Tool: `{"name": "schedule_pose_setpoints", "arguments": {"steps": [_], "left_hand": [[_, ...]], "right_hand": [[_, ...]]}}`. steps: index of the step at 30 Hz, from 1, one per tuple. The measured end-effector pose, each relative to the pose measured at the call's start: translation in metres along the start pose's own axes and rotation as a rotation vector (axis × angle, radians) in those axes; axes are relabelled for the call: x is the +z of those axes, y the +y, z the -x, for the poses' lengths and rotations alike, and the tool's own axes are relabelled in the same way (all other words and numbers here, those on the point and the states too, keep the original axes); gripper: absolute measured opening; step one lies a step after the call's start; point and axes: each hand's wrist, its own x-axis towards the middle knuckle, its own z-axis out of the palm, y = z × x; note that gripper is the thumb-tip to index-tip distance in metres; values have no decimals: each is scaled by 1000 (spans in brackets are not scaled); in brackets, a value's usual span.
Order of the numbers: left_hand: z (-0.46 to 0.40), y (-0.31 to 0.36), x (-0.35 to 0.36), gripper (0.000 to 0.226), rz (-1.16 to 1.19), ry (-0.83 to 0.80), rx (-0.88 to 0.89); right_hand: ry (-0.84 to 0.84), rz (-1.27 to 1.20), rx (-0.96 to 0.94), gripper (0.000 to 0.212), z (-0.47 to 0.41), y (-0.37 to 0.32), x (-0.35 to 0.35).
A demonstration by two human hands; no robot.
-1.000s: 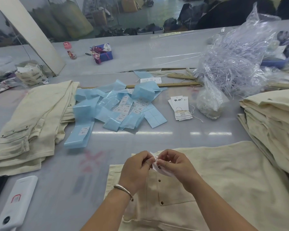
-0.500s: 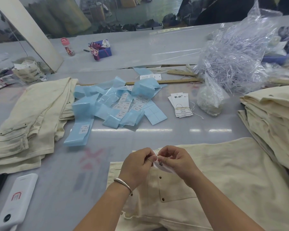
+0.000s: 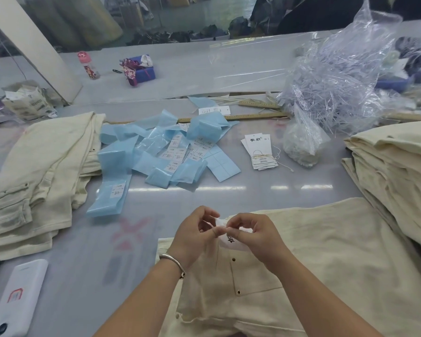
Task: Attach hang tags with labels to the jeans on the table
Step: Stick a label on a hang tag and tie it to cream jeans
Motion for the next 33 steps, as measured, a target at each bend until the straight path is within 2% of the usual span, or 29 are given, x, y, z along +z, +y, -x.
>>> {"name": "schedule_pose_setpoints", "arguments": {"steps": [5,7,9,12,14,17,19,20,23,26,28,30,31,33], "left_hand": [[-2,-4,-1,25,-6,7,24],[-5,-4,-5,28,-142,-33,40],[-12,-2,-8,36,-384,-95,99],[-29,6,3,33,-537,-114,203],[-46,11,19,32,-586,-148,181],[-71,7,46,48,-723,-302,60],[-79,4,66,44,-764,-412,14],[-82,2,75,39,-805,-456,33],[-85,-1,91,55,-816,-530,58],[-83,2,93,58,-667,-580,-50],[-82,0,94,53,-596,-704,-156],[-78,-2,89,50,-430,-925,-382],[-74,-2,84,53,-337,-1021,-473],[-66,0,73,58,-201,-1110,-563]], "right_hand": [[49,-30,2,13,-5,-3,9],[37,43,22,9,-3,-2,6],[47,206,64,3,3,1,0],[195,406,157,14,26,9,-15],[369,503,218,14,51,13,-26],[591,786,412,9,93,15,-47],[677,965,667,21,127,16,-61],[712,976,802,25,145,17,-66],[722,835,1054,40,185,20,-65],[798,663,1091,42,198,24,-48],[909,441,1016,36,196,26,-34],[971,158,878,30,190,24,-22],[973,19,806,36,185,21,-16],[948,-168,721,63,176,14,-1]]}}
